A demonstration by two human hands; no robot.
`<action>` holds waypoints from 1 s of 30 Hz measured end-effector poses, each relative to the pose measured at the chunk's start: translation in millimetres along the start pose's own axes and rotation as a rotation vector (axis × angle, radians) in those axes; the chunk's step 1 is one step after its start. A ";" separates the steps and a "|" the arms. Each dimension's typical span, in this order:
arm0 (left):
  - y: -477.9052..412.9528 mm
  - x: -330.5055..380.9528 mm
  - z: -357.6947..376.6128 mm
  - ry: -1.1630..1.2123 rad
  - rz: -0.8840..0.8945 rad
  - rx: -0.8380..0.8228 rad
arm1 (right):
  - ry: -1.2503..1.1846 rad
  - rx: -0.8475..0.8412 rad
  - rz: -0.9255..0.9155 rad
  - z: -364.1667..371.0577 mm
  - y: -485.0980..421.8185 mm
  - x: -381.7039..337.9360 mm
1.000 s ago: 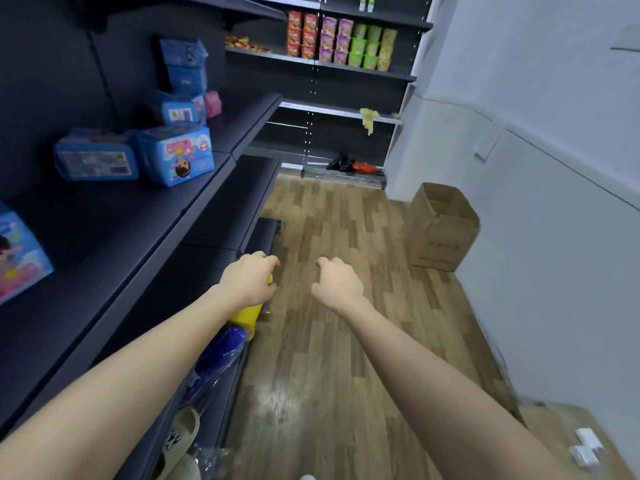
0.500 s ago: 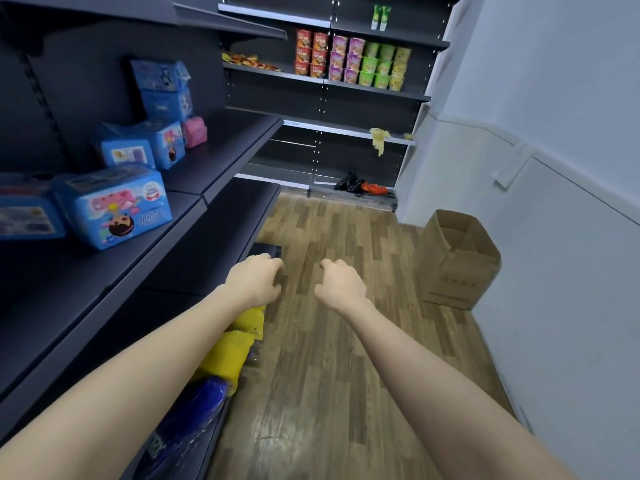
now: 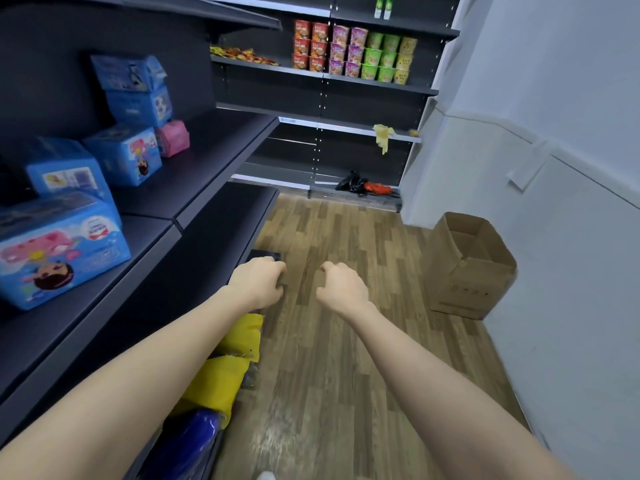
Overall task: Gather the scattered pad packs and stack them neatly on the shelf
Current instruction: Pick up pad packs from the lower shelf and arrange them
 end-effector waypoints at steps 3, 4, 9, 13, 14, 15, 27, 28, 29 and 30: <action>-39.7 -9.8 -7.1 -0.008 0.011 -0.006 | 0.004 -0.004 0.010 -7.8 -35.3 1.5; -53.1 -13.7 -10.4 -0.006 0.013 -0.008 | 0.009 -0.009 0.015 -11.2 -47.4 1.4; -116.4 -36.1 -35.5 -0.011 0.041 0.018 | 0.024 0.016 0.029 -36.9 -112.1 -8.4; -157.5 -56.6 -56.0 0.001 0.049 0.042 | 0.020 0.052 0.027 -53.7 -156.9 -25.2; -166.5 -62.0 -59.9 0.004 0.044 0.046 | 0.017 0.060 0.024 -56.8 -166.5 -29.0; -173.4 -66.9 -62.8 0.012 0.035 0.048 | 0.012 0.065 0.022 -59.1 -174.2 -32.2; -243.6 -108.7 -81.6 0.123 0.000 0.114 | 0.037 0.073 -0.011 -73.1 -258.2 -58.7; -249.2 -110.9 -82.3 0.118 -0.003 0.114 | 0.039 0.072 -0.015 -74.1 -265.5 -59.9; -254.8 -113.5 -82.9 0.108 -0.006 0.115 | 0.040 0.072 -0.021 -75.2 -272.7 -61.2; -260.8 -116.6 -84.0 0.102 -0.011 0.119 | 0.042 0.070 -0.029 -76.5 -280.8 -62.6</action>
Point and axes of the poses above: each hand's wrist, its own y-axis away from the middle knuckle, its own z-axis out of the palm, x = y × z, the point moved 6 cm from there along -y, towards the middle knuckle, and after that the axes turned 8 degrees about -x, right-handed, at the moved point
